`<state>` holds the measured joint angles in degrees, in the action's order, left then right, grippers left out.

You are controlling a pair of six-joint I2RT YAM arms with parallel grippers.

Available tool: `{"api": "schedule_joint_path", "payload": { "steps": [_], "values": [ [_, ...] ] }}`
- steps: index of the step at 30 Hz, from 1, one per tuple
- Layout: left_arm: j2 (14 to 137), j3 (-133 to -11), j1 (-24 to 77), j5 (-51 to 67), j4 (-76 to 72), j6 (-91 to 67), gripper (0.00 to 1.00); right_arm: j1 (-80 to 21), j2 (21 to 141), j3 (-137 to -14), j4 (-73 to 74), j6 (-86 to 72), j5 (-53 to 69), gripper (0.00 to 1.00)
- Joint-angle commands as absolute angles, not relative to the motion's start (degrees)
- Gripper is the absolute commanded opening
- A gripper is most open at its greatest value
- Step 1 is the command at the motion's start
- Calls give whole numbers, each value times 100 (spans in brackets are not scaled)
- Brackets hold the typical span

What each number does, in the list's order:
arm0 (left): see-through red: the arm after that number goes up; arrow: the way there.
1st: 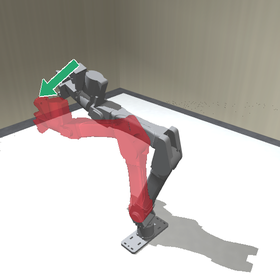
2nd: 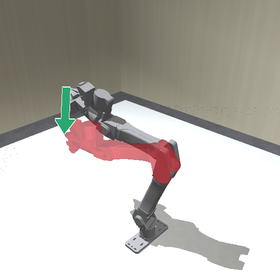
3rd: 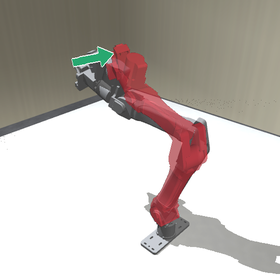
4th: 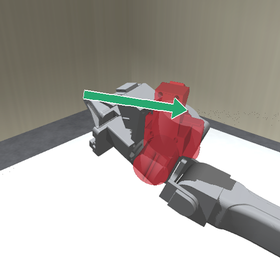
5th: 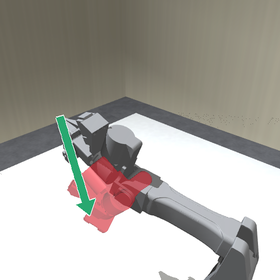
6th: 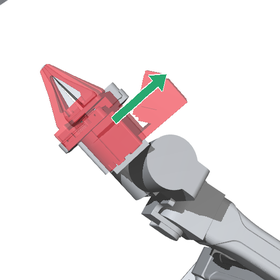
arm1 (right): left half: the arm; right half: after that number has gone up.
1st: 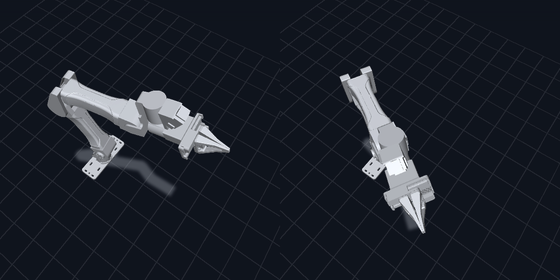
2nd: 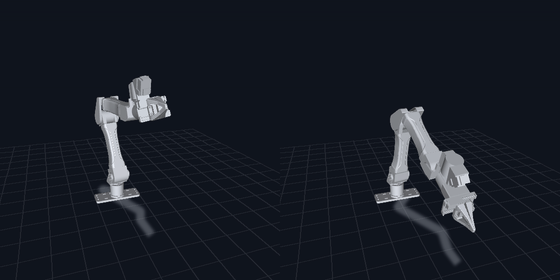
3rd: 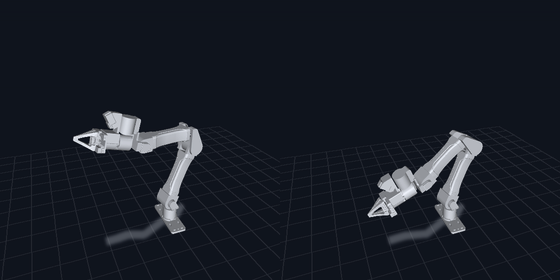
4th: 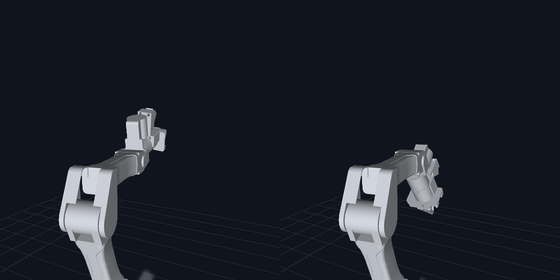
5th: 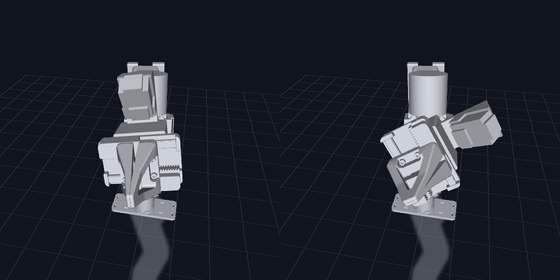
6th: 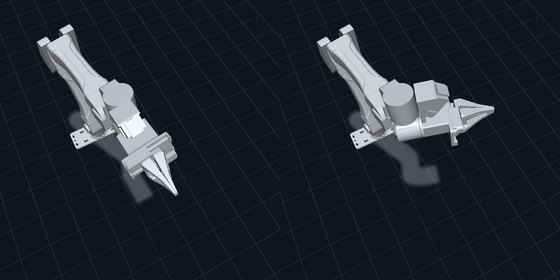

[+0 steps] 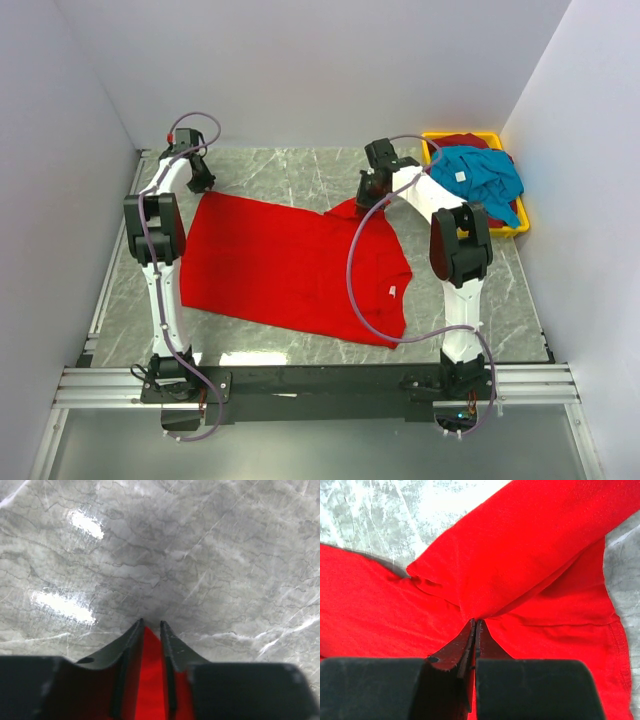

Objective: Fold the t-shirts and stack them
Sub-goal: Fold the tshirt

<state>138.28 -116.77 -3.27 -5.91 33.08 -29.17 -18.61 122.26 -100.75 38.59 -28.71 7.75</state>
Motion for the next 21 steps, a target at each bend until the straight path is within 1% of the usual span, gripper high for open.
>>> {"api": "schedule_joint_path", "payload": {
  "steps": [1,2,4,5,6,11,16,21],
  "values": [
    [13808,-11505,-299,-606,3340,-2839,23,-1898,11813,-10011,3753,-2918,703,0],
    [13808,-11496,-299,-633,3366,-2839,18,-1907,11795,-9993,3744,-2918,694,0],
    [13816,-11487,-299,-633,3392,-2821,12,-1907,11786,-9958,3727,-2918,694,0],
    [13816,-11487,-308,-633,3401,-2813,5,-1916,11777,-9949,3718,-2927,694,0],
    [13799,-11461,-299,-615,3393,-2813,1,-1916,11769,-9923,3718,-2927,694,0],
    [13667,-11426,-299,-484,3322,-2812,0,-1916,11751,-9949,3744,-2918,703,0],
    [13263,-11391,-299,-194,3156,-2830,0,-1925,11637,-10046,3902,-2909,712,0],
    [12728,-10864,-299,-44,2927,-2892,0,-1960,11417,-9862,4016,-2918,712,0]
  ]
}}
